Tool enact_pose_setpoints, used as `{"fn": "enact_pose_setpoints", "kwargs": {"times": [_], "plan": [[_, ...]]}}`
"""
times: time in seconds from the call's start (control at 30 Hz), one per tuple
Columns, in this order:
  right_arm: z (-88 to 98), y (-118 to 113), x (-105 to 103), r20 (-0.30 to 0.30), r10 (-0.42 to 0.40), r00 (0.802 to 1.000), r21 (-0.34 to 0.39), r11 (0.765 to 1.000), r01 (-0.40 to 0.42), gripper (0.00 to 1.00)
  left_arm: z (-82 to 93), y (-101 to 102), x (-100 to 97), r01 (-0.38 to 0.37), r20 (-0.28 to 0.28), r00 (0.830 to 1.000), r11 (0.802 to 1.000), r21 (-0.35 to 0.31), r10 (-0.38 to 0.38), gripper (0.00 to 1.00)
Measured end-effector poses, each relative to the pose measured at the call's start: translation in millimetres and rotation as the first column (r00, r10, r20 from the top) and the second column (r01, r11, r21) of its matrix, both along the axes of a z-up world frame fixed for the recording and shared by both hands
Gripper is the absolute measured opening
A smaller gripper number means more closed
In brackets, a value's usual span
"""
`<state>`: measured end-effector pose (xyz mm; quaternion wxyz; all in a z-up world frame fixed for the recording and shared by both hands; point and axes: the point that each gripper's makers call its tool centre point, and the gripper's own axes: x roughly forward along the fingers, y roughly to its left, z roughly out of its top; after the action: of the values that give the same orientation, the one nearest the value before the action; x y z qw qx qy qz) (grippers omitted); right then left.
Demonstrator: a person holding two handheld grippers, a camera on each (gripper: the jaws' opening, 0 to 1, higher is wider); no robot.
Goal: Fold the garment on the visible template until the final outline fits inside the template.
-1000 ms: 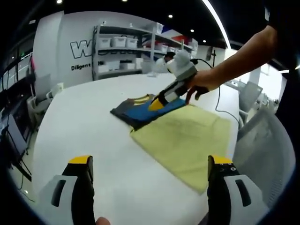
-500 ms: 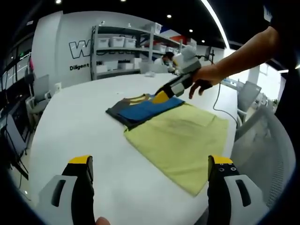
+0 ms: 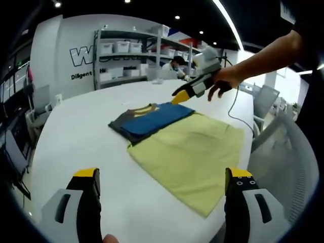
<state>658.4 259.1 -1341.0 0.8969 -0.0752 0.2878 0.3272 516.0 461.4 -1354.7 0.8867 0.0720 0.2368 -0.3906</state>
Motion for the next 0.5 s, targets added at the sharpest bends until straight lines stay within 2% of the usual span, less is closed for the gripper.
{"fn": "enact_pose_setpoints", "kwargs": {"times": [0.1,0.27,0.5], "plan": [[7.7,-9,-5,0.017,0.009,1.0,-0.002,1.0,-0.009,0.7,1.5,-3,-0.5,0.012,0.004,1.0,1.0,0.005,-0.012,0.99],[21.1,-25,-6,0.039,-0.023,0.999,0.027,0.999,0.022,0.73,5.5,-11,-1.0,0.035,0.008,0.999,0.999,0.009,-0.035,0.99],[34.6,-33,-23,0.08,0.01,0.997,0.023,1.0,-0.012,0.76,6.0,-21,-3.2,0.09,0.017,0.996,0.995,0.042,-0.091,0.99]]}}
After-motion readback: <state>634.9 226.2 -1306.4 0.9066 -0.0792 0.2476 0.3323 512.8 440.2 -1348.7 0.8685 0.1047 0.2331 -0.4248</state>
